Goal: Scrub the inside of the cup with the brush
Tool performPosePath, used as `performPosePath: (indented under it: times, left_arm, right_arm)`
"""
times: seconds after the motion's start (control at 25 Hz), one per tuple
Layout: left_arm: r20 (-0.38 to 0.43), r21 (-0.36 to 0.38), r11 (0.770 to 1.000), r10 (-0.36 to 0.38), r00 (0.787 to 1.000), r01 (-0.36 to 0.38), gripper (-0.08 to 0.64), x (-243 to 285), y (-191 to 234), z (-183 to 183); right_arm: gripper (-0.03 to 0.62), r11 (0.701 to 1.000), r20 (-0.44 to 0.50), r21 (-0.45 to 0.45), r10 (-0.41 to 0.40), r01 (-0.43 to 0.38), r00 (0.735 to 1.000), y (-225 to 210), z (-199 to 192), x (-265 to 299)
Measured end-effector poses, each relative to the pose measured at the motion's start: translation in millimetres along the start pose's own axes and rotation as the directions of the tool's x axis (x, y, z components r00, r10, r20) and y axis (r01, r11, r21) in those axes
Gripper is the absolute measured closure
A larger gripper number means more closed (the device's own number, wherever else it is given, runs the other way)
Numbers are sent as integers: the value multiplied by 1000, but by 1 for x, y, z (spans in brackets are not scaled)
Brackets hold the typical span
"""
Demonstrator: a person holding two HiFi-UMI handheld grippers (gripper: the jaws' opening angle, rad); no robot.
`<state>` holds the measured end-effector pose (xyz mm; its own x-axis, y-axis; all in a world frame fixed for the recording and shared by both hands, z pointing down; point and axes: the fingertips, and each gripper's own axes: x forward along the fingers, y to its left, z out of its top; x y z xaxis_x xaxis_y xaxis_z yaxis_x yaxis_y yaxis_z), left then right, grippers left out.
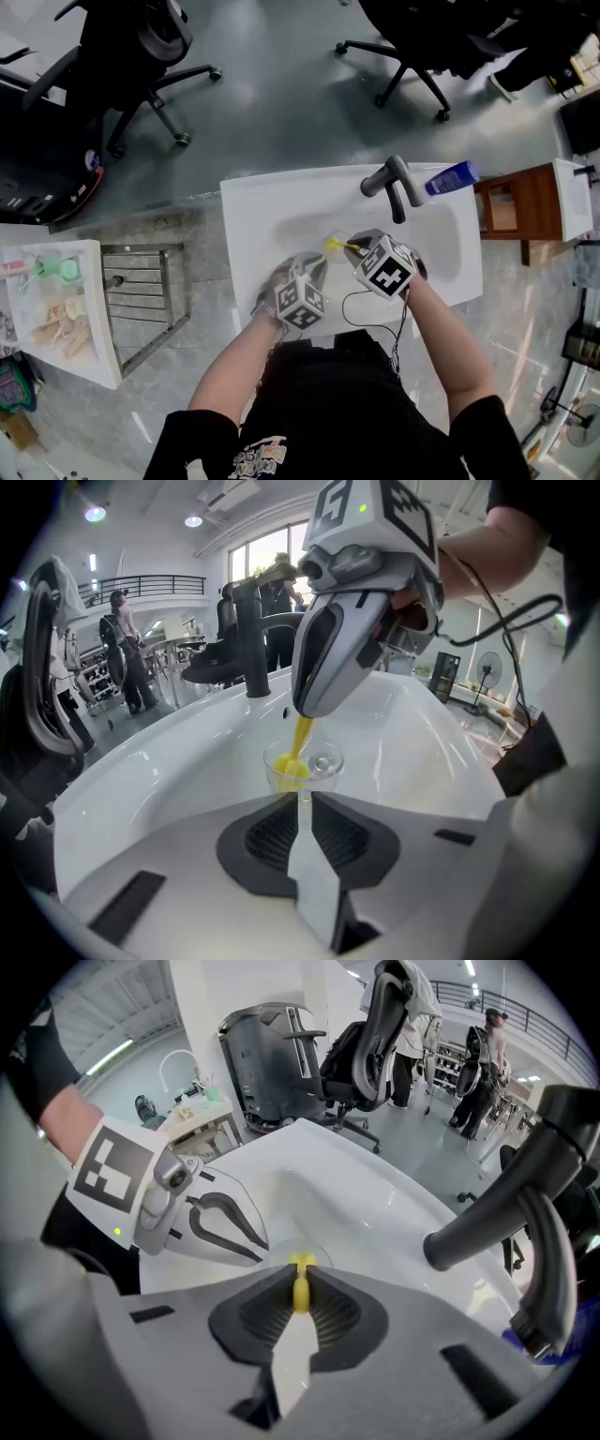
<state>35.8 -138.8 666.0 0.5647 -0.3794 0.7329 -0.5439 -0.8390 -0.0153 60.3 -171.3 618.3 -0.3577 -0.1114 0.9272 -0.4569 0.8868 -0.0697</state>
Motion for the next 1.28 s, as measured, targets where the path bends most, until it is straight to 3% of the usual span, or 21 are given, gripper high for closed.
performPosePath:
  times: [0.64, 1.28]
  left_arm:
    - [3, -2, 1000, 7, 1000, -7, 518, 0, 1, -1]
    - [2, -1, 1000, 13, 1000, -13, 517, 1, 2, -1]
  right_arm:
    - [555, 1000, -30, 15, 8, -8, 1000, -11, -23, 0]
    - [556, 996, -79, 2, 92, -93, 993, 11, -36, -2]
